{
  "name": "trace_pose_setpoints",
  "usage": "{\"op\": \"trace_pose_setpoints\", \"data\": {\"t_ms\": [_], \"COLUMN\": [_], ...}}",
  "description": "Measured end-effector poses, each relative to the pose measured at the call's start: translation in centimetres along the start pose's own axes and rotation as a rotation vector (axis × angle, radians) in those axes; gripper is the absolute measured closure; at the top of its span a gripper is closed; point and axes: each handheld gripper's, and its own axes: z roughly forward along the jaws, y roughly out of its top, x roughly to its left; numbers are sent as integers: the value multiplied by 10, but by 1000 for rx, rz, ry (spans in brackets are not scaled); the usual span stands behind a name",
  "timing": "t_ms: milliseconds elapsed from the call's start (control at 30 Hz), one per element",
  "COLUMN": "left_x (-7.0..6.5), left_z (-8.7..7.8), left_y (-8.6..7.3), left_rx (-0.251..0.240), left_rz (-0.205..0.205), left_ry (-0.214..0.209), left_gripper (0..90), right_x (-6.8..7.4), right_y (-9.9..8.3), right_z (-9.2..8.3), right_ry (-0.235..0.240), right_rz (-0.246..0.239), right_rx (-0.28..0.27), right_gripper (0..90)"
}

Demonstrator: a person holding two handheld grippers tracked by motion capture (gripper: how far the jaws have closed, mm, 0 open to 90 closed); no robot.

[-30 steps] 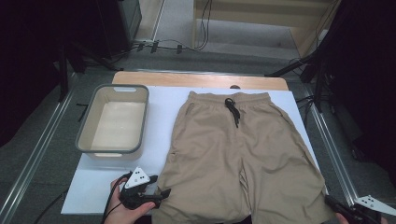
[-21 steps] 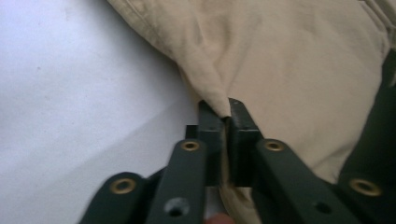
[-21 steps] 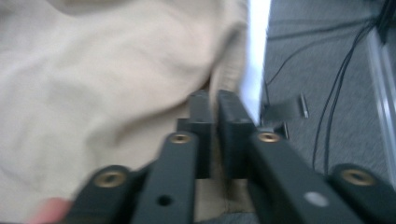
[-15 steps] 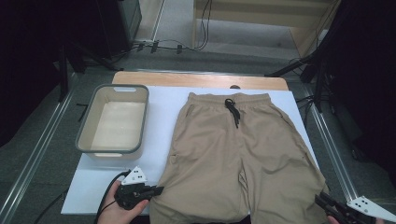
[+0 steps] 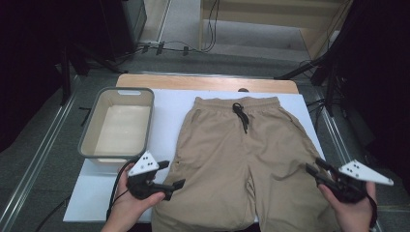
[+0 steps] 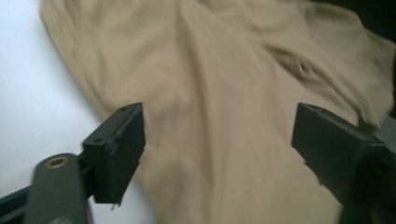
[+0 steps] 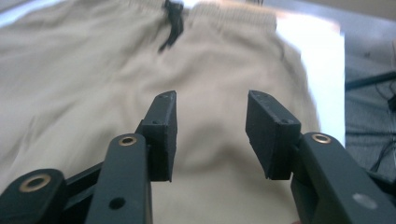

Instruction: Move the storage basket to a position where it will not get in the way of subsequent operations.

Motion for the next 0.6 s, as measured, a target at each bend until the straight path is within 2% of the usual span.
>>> {"op": "trace_pose_setpoints", "data": {"t_ms": [67, 133, 300, 367, 467, 533, 600], "left_x": [10, 17, 38, 48, 64, 76, 86], "left_z": [10, 22, 54, 67, 86, 99, 109], "left_y": [16, 30, 63, 74, 86, 93, 96], "left_rx": [-14, -27, -40, -31, -11, 9, 19], "left_rz": [-38, -35, -48, -42, -60, -70, -80], "left_ry": [-35, -20, -17, 12, 45, 70, 87], "left_gripper": [153, 154, 154, 153, 154, 154, 166], "right_x": [-8, -17, -35, -42, -54, -63, -72], "right_y": [17, 32, 65, 73, 82, 87, 91], "right_z": [14, 28, 63, 81, 107, 123, 137], "right_ry": [0, 6, -6, -13, -15, -22, -20], "right_rz": [-3, -1, -9, -30, -38, -19, 11], "right_rx": [-3, -8, 2, 15, 38, 51, 60], "right_gripper": [504, 499, 506, 513, 515, 466, 458]}}
